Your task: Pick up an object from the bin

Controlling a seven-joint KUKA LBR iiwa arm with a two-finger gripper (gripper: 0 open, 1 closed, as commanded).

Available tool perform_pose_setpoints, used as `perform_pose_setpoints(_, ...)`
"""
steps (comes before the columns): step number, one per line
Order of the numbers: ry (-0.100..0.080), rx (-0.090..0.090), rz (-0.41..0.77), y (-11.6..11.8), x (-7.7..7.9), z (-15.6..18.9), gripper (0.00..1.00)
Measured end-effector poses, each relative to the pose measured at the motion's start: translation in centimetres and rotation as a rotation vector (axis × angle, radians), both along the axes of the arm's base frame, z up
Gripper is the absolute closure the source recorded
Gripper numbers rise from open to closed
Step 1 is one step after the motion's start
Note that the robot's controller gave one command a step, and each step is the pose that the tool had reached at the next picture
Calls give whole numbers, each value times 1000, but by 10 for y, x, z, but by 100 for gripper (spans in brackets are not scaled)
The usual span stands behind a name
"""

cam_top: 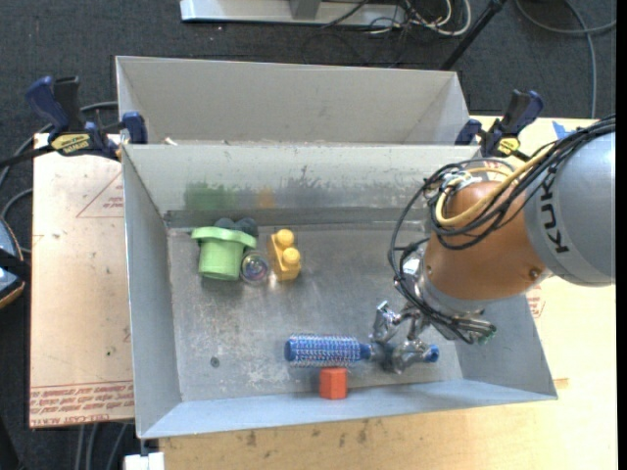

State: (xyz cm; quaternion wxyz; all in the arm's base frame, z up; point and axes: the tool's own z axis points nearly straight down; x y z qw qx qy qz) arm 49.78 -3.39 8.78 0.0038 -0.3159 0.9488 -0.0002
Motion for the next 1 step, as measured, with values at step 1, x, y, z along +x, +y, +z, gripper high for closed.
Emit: perform_pose_setpoints(1, -3, -4, 210, -37, 28, 140, 100)
